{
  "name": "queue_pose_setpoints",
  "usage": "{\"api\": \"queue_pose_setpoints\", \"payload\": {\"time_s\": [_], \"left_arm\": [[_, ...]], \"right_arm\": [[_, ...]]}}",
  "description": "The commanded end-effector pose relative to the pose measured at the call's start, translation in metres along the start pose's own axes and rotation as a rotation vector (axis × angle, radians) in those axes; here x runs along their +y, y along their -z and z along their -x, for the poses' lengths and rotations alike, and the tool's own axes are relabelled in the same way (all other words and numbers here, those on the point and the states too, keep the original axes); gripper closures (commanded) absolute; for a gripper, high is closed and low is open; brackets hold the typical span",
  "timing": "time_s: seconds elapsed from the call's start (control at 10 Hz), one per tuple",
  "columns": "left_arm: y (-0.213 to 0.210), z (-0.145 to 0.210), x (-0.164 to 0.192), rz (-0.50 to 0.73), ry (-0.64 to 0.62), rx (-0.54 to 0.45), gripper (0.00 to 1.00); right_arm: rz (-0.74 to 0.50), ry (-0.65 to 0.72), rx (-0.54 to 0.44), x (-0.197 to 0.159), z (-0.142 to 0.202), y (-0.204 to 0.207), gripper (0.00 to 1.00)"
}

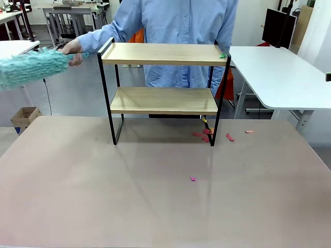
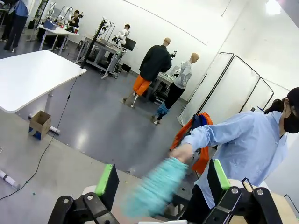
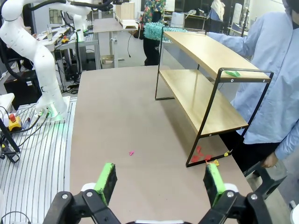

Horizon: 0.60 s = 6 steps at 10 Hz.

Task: Clean the shelf.
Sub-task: Hand the Duster back to the human.

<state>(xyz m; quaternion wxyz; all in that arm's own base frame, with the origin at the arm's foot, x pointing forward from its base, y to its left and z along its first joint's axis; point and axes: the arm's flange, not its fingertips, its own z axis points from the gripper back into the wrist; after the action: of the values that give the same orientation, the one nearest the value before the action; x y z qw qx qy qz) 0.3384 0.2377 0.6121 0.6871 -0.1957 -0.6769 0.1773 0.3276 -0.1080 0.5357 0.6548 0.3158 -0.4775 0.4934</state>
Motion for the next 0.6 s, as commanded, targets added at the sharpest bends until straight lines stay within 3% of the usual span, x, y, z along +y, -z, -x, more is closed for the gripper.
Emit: {"api": "queue_pose_setpoints", "payload": {"time_s": [0.0,0.5], "left_arm": [[-0.0005,0.0008,-0.0015,-0.002,-0.005,-0.006,0.00],[-0.0005,0.0008,-0.0015,-0.002,-0.005,-0.006,0.00]], "right_arm": [[0.003,-0.015,-0.025,-0.0014,-0.0023,-0.0005,0.00],[0.003,-0.015,-0.025,-0.0014,-0.0023,-0.0005,0.00]]}}
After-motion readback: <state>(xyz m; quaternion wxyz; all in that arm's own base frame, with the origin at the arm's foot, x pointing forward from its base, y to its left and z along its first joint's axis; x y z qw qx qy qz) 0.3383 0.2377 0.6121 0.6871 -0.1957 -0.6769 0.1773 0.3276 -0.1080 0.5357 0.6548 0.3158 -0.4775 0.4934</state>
